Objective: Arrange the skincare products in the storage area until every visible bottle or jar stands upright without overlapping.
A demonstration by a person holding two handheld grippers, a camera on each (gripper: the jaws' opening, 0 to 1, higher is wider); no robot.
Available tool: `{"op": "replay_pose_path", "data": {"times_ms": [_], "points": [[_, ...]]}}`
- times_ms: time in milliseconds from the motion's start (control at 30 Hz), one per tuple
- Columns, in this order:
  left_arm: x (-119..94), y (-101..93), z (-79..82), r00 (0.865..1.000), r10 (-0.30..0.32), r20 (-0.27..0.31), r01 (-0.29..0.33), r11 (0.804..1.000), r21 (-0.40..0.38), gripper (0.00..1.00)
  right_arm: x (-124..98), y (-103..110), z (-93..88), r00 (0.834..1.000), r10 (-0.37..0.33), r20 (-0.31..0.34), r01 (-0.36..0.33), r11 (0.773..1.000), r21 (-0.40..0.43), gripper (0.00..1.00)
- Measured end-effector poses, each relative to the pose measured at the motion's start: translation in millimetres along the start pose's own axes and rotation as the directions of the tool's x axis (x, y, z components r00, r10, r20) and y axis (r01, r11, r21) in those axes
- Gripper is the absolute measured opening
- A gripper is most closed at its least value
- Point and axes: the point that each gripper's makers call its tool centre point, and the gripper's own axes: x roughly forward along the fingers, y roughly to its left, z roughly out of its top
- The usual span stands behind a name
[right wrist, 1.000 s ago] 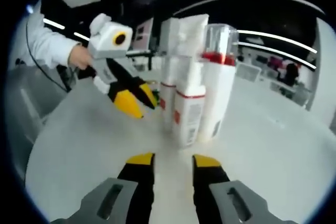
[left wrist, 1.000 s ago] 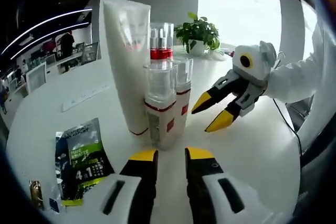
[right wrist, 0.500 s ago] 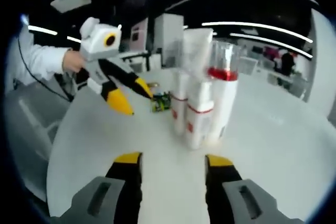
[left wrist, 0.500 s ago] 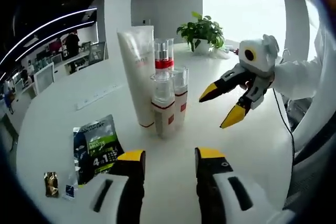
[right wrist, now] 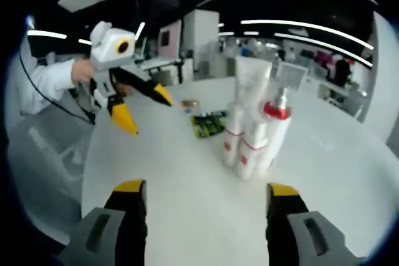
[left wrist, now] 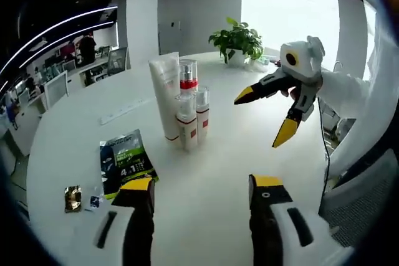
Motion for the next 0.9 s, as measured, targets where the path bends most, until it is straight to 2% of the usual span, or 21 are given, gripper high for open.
{"op": "replay_pose_path", "data": {"times_ms": [133, 300, 500, 667, 800, 900], "points": [[-14.1, -4.1, -0.7, 1.0, 0.012, 0.002, -0.012, 1.0, -0.021, 0.72, -10.1, 8.1, 4.6, 1.0, -0.007, -0.005, 0.007, 1.0, -0.017, 0.8], [-31.3, 2.0, -6.4, 0.999, 0.042, 0.003, -0.042, 0.999, -0.031, 0.74, -19.8, 7.2, 13.6, 0.998, -0.061, 0.008, 0.061, 0.998, 0.006, 0.89], [-57.4, 2.2, -10.2, 0.998, 0.06, 0.019, -0.059, 0.996, -0.064, 0.79, -27.1, 16.3, 24.4, 0.997, -0.067, 0.042, 0.066, 0.997, 0.027, 0.92], [-75.0, 8.2, -15.5, 0.997, 0.081, 0.018, -0.08, 0.994, -0.081, 0.86, -32.6, 27.1, 26.4, 0.998, -0.066, 0.026, 0.065, 0.998, 0.017, 0.99], [-86.7, 5.8, -17.1, 0.997, 0.076, 0.032, -0.073, 0.992, -0.103, 0.87, -36.5, 30.5, 28.2, 0.996, -0.085, 0.027, 0.084, 0.996, 0.041, 0.99], [-93.7, 5.1, -18.9, 0.997, 0.067, 0.038, -0.064, 0.994, -0.091, 0.91, -39.2, 34.2, 25.4, 0.994, -0.11, 0.009, 0.109, 0.992, 0.055, 0.99]]}}
